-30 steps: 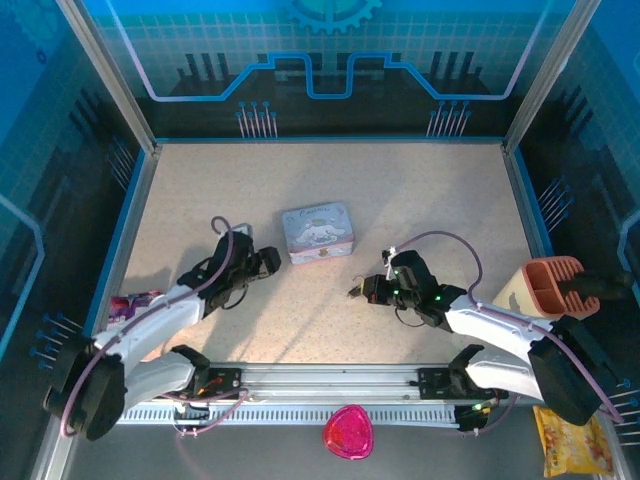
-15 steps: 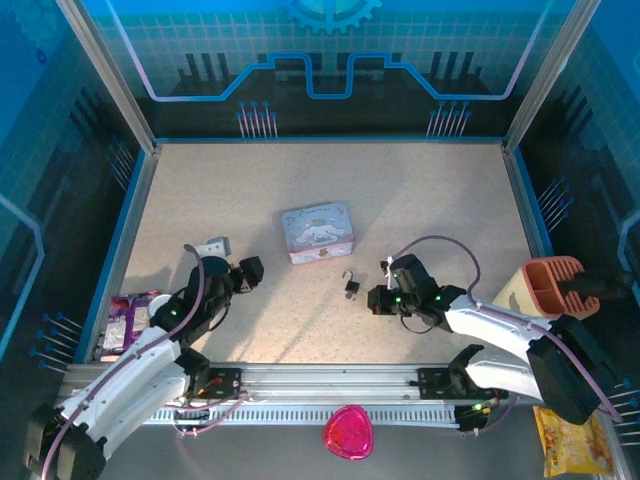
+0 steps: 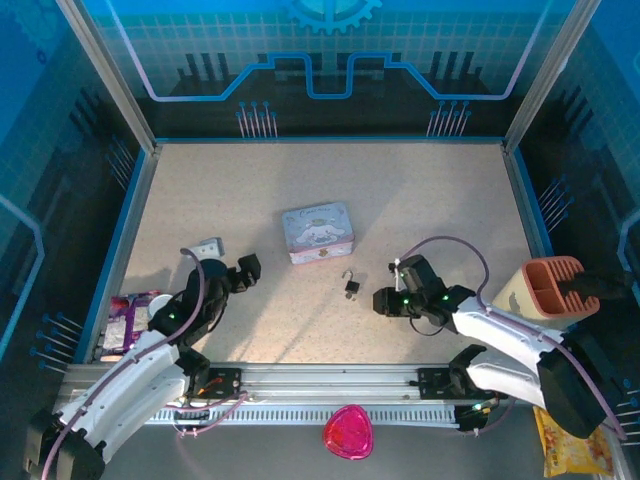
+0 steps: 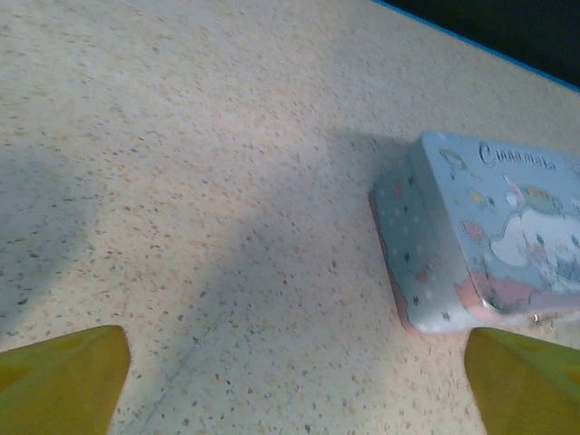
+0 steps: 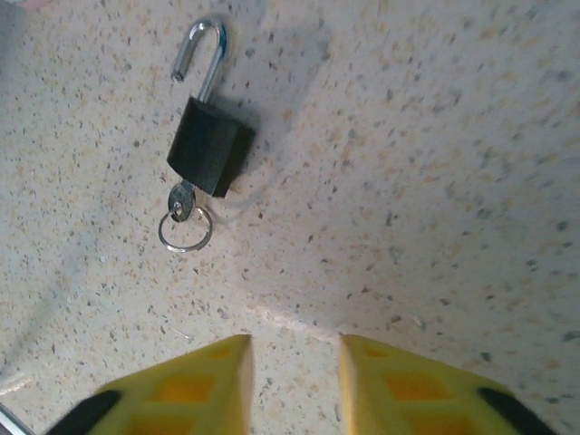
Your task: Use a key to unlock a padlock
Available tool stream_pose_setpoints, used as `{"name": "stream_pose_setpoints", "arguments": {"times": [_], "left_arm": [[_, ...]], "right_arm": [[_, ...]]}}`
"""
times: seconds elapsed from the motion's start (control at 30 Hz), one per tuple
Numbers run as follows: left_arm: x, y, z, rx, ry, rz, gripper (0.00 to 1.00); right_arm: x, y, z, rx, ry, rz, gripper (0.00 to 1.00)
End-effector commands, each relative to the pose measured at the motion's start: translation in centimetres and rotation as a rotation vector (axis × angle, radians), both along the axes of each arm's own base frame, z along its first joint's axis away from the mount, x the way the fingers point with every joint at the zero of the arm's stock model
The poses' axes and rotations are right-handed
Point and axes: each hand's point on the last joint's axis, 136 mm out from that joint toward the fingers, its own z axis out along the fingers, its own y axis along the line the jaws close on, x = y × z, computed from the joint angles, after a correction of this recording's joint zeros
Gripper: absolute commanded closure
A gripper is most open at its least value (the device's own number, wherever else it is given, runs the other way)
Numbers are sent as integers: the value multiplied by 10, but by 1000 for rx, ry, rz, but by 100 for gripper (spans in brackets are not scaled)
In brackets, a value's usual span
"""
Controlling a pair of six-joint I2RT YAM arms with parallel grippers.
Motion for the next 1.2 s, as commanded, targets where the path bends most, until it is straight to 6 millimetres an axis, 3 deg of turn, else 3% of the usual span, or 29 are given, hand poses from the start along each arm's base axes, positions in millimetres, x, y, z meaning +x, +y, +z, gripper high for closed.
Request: {"name": "stream_pose_setpoints", "arguments": {"times": [0.0, 0.03, 0.07, 0.2, 0.3, 0.37, 0.47, 0.6, 0.77, 1.03, 1.17], "left_arm": [[13, 24, 30, 86, -130, 122, 1], [17, 28, 36, 116, -165, 139, 1], [20, 32, 42, 158, -207, 157, 1], [35, 53, 59, 362, -363, 232, 1], [51, 60, 54, 397, -357, 227, 1], [61, 63, 43, 421, -297, 214, 1], [72, 66, 25, 455, -264, 206, 1], [85, 61, 1, 497, -245, 141, 1], [100, 48, -5, 504, -246, 30, 1], [115, 35, -17, 437, -286, -88, 1], [118, 64, -30, 363, -296, 26, 1]], "right_arm": [[29, -12, 41, -71, -165, 3, 54], [38, -17, 53, -94, -217, -5, 34], [49, -25, 67, -133, -278, -25, 0], [89, -57, 119, -302, -561, -103, 0], [109, -71, 139, -409, -739, -105, 0], [119, -81, 142, -475, -828, -114, 0], [133, -96, 136, -534, -913, -125, 0], [145, -116, 110, -545, -889, -166, 0], [154, -128, 75, -581, -861, -158, 0], [170, -131, 77, -477, -903, -139, 0], [183, -135, 72, -361, -909, -164, 0]]}}
